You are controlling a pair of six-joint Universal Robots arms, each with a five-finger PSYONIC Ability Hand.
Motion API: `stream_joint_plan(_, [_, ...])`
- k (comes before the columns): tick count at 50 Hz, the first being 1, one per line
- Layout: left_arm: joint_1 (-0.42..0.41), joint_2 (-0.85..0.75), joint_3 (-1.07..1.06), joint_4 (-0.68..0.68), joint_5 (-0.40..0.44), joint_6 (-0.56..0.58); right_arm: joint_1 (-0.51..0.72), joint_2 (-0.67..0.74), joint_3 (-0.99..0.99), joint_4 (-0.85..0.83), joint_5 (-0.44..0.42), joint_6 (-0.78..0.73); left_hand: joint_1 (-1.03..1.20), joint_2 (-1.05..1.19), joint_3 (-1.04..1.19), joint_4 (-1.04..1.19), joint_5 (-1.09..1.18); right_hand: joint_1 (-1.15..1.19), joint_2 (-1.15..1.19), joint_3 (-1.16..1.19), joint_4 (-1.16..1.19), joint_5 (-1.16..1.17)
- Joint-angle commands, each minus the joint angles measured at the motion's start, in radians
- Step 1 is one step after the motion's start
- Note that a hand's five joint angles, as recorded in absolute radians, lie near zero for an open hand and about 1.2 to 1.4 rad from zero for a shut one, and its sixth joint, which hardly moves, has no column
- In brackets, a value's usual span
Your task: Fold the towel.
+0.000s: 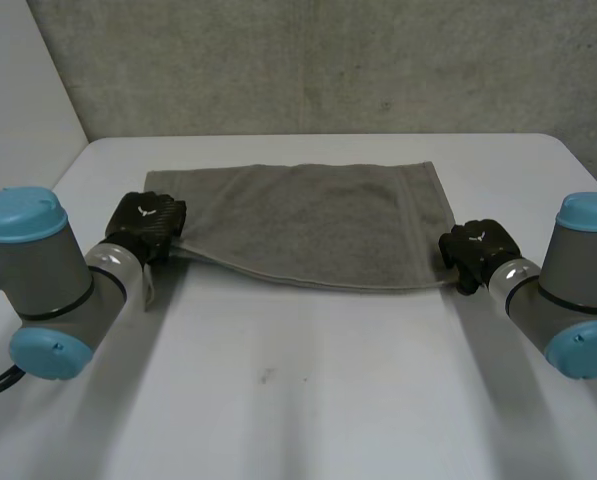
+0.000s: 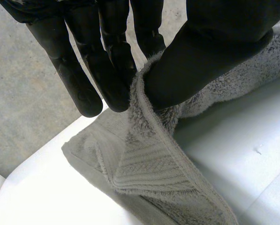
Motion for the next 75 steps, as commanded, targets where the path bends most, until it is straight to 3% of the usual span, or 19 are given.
stream_joint_plan(1, [-0.002,-0.001,-0.006,0.000,0.001,0.001,0.000,0.014,-0.030,-0.006,0.000,0.002,0.209,0.179,0.181,0.179,0.191,0.008,0.126,0.125,0.125,0.133])
stream_joint_plan(4, [0.000,-0.003,-0.007,0.001,0.001,0.001,0.000,0.030,-0.053,-0.006,0.000,0.003,0.209,0.179,0.181,0.179,0.191,0.035,0.152,0.151,0.152,0.160])
stream_joint_plan(5, [0.000,-0.003,-0.007,0.001,0.001,0.001,0.000,0.037,-0.064,-0.006,0.000,0.005,0.209,0.179,0.181,0.179,0.191,0.119,0.236,0.236,0.236,0.244])
stream_joint_plan(6, [0.000,-0.008,-0.007,0.003,0.001,0.001,0.000,0.041,-0.073,-0.006,0.002,0.006,0.209,0.179,0.181,0.179,0.191,0.344,0.461,0.460,0.461,0.469])
stream_joint_plan(8, [0.000,-0.014,-0.007,0.003,0.001,0.001,0.000,0.041,-0.080,-0.005,0.002,0.008,0.209,0.179,0.181,0.179,0.191,0.458,0.576,0.575,0.575,0.583])
stream_joint_plan(14, [0.000,-0.049,-0.002,0.009,0.001,-0.003,-0.011,-0.026,-0.071,0.003,0.000,0.072,0.209,0.179,0.181,0.179,0.191,0.459,0.577,0.576,0.576,0.584])
stream_joint_plan(16, [0.000,-0.060,0.001,0.012,0.002,-0.005,-0.024,-0.060,-0.067,0.001,-0.008,0.098,0.118,0.089,0.091,0.088,0.100,0.459,0.577,0.576,0.576,0.584])
stream_joint_plan(18, [0.000,-0.087,0.010,0.013,0.002,-0.016,-0.043,-0.080,-0.065,0.003,-0.011,0.117,-0.399,-0.428,-0.426,-0.428,-0.417,0.459,0.577,0.576,0.576,0.584])
stream_joint_plan(20, [0.000,-0.101,0.016,0.013,0.002,-0.022,-0.060,-0.088,-0.067,0.004,-0.014,0.126,-0.535,-0.565,-0.563,-0.565,-0.553,0.459,0.577,0.576,0.576,0.584])
stream_joint_plan(25, [0.000,-0.124,0.036,0.012,0.002,-0.051,-0.084,-0.088,-0.067,0.010,-0.011,0.121,-0.543,-0.572,-0.570,-0.572,-0.560,0.459,0.577,0.576,0.576,0.584])
stream_joint_plan(33, [-0.002,-0.126,0.048,0.013,-0.007,-0.117,-0.121,-0.094,-0.067,0.012,0.000,0.123,-0.534,-0.563,-0.561,-0.563,-0.552,0.459,0.577,0.576,0.576,0.584])
stream_joint_plan(51, [0.001,-0.026,-0.078,0.004,-0.067,-0.095,-0.141,-0.111,-0.058,0.050,0.003,0.091,-0.478,-0.507,-0.505,-0.508,-0.496,0.459,0.577,0.576,0.576,0.584])
stream_joint_plan(52, [0.001,-0.018,-0.093,0.003,-0.067,-0.076,-0.141,-0.111,-0.062,0.082,0.002,0.075,-0.359,-0.388,-0.386,-0.388,-0.377,0.459,0.577,0.576,0.576,0.584])
stream_joint_plan(53, [0.001,-0.011,-0.108,0.001,-0.067,-0.048,-0.141,-0.111,-0.062,0.083,0.002,0.075,-0.061,-0.090,-0.089,-0.091,-0.079,0.459,0.577,0.576,0.576,0.584])
stream_joint_plan(54, [0.001,-0.011,-0.108,0.001,-0.067,-0.048,-0.140,-0.111,-0.070,0.117,0.000,0.055,-0.058,-0.087,-0.086,-0.088,-0.076,0.459,0.577,0.576,0.576,0.584])
stream_joint_plan(55, [0.001,0.002,-0.125,0.000,-0.067,-0.010,-0.140,-0.111,-0.070,0.118,0.000,0.055,0.206,0.177,0.179,0.176,0.188,0.459,0.577,0.576,0.576,0.584])
stream_joint_plan(59, [0.003,0.029,-0.160,-0.006,-0.058,0.079,-0.140,-0.112,-0.087,0.243,-0.001,-0.024,0.209,0.179,0.181,0.179,0.191,0.459,0.577,0.576,0.576,0.584])
stream_joint_plan(64, [0.003,0.115,-0.240,-0.083,-0.058,0.278,-0.150,-0.135,-0.085,0.383,-0.006,-0.124,0.209,0.179,0.181,0.179,0.191,0.459,0.577,0.576,0.576,0.584])
stream_joint_plan(75, [0.017,0.322,-0.366,-0.335,-0.041,0.345,-0.251,-0.316,0.059,0.660,-0.023,-0.349,0.209,0.179,0.181,0.179,0.191,0.459,0.577,0.576,0.576,0.584])
